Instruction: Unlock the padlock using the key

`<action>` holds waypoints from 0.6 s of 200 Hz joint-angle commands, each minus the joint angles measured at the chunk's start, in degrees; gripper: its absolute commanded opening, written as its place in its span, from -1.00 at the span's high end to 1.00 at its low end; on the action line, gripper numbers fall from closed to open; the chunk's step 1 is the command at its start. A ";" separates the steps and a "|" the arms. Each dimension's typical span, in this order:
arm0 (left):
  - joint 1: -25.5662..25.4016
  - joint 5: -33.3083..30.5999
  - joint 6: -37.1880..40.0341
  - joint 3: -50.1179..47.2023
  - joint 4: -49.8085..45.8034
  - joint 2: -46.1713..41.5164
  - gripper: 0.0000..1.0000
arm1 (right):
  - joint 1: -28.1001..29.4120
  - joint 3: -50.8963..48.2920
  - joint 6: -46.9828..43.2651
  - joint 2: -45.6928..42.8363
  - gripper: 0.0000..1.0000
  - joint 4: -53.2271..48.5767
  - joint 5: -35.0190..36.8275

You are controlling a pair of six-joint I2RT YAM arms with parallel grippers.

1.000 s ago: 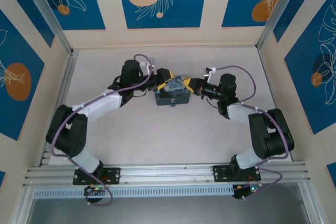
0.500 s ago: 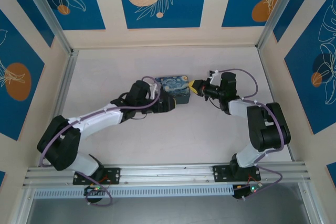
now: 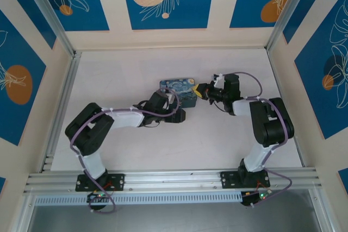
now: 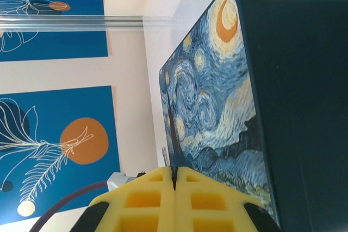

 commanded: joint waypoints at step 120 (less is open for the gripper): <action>2.00 1.47 3.90 10.38 16.30 14.77 -0.90 | -0.53 9.92 0.22 9.61 1.00 -3.82 -0.24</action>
